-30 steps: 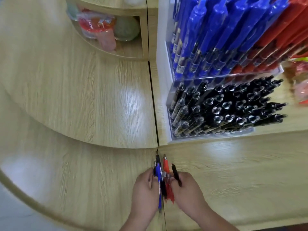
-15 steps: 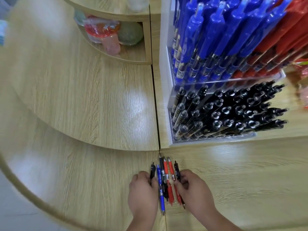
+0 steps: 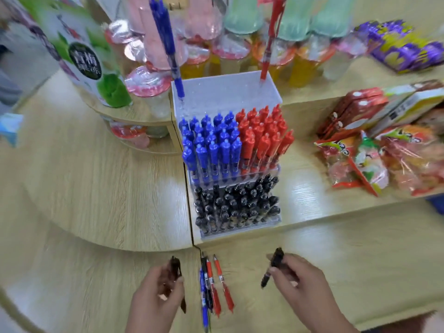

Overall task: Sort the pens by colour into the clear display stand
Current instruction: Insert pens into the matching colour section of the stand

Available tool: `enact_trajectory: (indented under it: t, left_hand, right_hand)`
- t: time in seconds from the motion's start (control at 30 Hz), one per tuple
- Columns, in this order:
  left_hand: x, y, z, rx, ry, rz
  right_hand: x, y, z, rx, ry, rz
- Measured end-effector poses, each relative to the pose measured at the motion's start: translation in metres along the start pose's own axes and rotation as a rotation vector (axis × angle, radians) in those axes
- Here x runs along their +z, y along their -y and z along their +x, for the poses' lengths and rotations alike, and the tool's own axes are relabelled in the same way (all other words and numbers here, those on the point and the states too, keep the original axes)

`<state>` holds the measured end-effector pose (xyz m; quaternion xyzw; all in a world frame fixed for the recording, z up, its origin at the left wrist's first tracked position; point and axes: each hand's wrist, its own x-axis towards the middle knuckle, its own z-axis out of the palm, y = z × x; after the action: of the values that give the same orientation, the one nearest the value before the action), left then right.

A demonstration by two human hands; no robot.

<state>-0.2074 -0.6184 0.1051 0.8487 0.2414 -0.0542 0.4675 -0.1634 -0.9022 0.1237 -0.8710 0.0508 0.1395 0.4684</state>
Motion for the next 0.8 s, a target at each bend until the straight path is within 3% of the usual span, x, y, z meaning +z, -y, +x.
enact_trajectory:
  t: [0.33, 0.6, 0.8]
  left_hand:
    - [0.002, -0.150, -0.016, 0.372, 0.083, -0.010]
    - [0.032, -0.193, -0.007, 0.387, 0.109, -0.042]
    - [0.033, -0.204, 0.003, 0.368, 0.083, -0.055]
  right_hand:
    - [-0.074, 0.042, 0.031, -0.151, -0.265, 0.063]
    - [-0.072, 0.056, 0.093, -0.229, -0.175, 0.020]
    - [-0.067, 0.047, 0.108, -0.264, -0.026, -0.178]
